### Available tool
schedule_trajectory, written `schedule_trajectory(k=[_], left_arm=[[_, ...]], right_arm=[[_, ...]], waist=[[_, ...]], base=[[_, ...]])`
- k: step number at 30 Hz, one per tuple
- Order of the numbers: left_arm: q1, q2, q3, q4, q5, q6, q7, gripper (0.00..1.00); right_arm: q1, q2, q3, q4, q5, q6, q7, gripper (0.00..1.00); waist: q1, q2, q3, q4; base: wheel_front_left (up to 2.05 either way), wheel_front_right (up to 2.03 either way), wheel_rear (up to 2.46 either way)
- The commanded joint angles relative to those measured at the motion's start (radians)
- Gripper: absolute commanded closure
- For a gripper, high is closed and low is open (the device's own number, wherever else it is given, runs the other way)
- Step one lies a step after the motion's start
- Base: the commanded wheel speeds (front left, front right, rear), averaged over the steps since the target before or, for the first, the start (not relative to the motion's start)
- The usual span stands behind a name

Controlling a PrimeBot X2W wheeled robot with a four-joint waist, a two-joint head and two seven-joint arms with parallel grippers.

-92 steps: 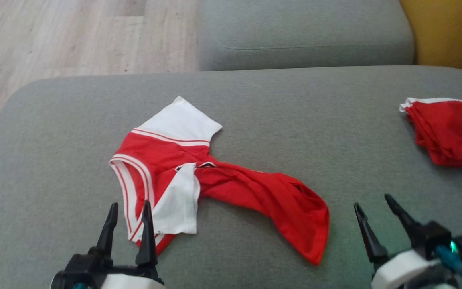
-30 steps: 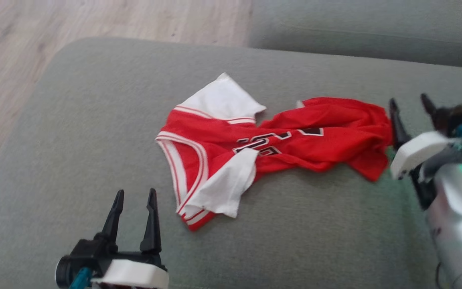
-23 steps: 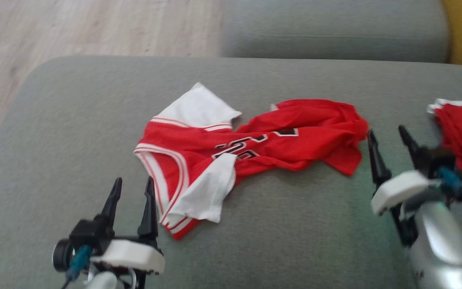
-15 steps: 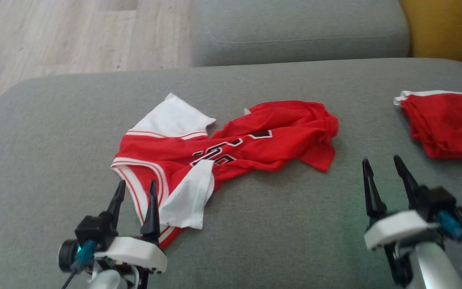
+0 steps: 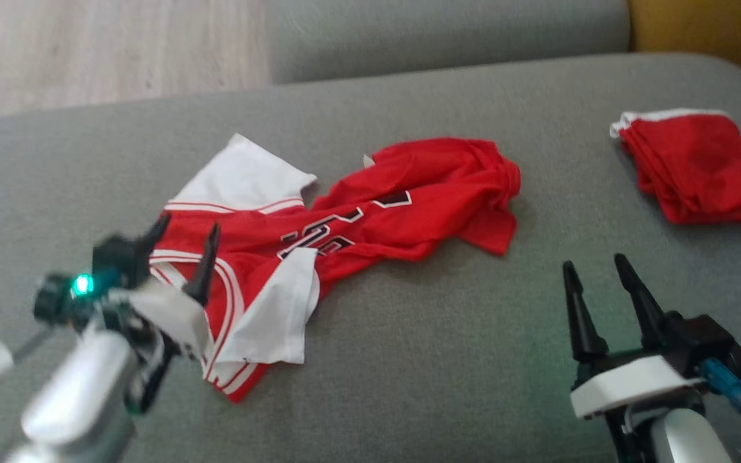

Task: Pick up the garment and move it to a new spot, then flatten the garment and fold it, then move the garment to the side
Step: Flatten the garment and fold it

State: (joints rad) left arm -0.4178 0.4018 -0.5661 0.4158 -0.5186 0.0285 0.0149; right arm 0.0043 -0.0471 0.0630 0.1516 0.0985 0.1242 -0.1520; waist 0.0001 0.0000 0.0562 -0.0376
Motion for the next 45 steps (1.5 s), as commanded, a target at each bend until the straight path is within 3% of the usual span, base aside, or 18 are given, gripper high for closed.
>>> schedule_trajectory(k=[1,4,8,16,20,21,23,33,45], left_arm=[[-0.076,0.040,0.023,-0.006,0.007,-0.026,0.020,0.00],[-0.153,0.061,0.005,0.065,-0.006,-0.092,0.092,0.00],[-0.222,0.079,-0.014,0.146,-0.058,-0.141,0.186,0.00],[-0.294,0.126,-0.095,0.232,-0.099,-0.158,0.249,0.00],[-0.311,0.152,-0.183,0.225,-0.147,-0.159,0.305,0.00],[-0.317,0.163,-0.206,0.221,-0.156,-0.159,0.316,0.27],[-0.330,0.185,-0.243,0.216,-0.171,-0.159,0.327,1.00],[-0.466,0.256,-0.326,0.235,-0.155,-0.159,0.241,1.00],[-0.678,0.248,-0.345,0.326,-0.008,-0.126,0.051,1.00]], right_arm=[[-0.055,-0.003,0.031,-0.040,0.003,0.007,0.003,0.00],[-0.078,-0.003,0.054,-0.054,0.002,0.007,0.006,0.00],[-0.104,-0.003,0.070,-0.064,-0.003,0.007,0.008,0.00],[-0.134,-0.003,0.076,-0.074,-0.007,0.007,0.001,0.00],[-0.141,-0.003,0.082,-0.071,-0.004,0.007,-0.005,0.00],[-0.142,-0.003,0.083,-0.070,-0.003,0.007,-0.006,0.00],[-0.144,-0.003,0.084,-0.068,-0.001,0.007,-0.008,0.00],[-0.155,-0.003,0.087,-0.059,0.010,0.007,-0.020,0.00],[-0.168,-0.003,0.083,-0.054,0.015,0.007,-0.030,0.00]], waist=[[-0.0001,0.0000,0.040,-0.025],[-0.0001,0.0000,0.080,-0.052],[-0.0001,0.0000,0.125,-0.089],[-0.0001,0.0000,0.187,-0.147],[-0.0001,0.0000,0.199,-0.163],[-0.0001,0.0000,0.200,-0.166],[-0.0001,0.0000,0.202,-0.170],[-0.0001,0.0000,0.206,-0.182],[-0.0001,0.0000,0.225,-0.208]], base=[[0.00,0.00,0.00],[0.00,0.00,0.00],[0.00,0.00,0.00],[0.00,0.00,0.00],[0.00,0.00,0.00],[0.00,0.00,0.00],[0.00,0.00,0.00],[0.00,0.00,0.00],[0.00,0.00,0.00]])
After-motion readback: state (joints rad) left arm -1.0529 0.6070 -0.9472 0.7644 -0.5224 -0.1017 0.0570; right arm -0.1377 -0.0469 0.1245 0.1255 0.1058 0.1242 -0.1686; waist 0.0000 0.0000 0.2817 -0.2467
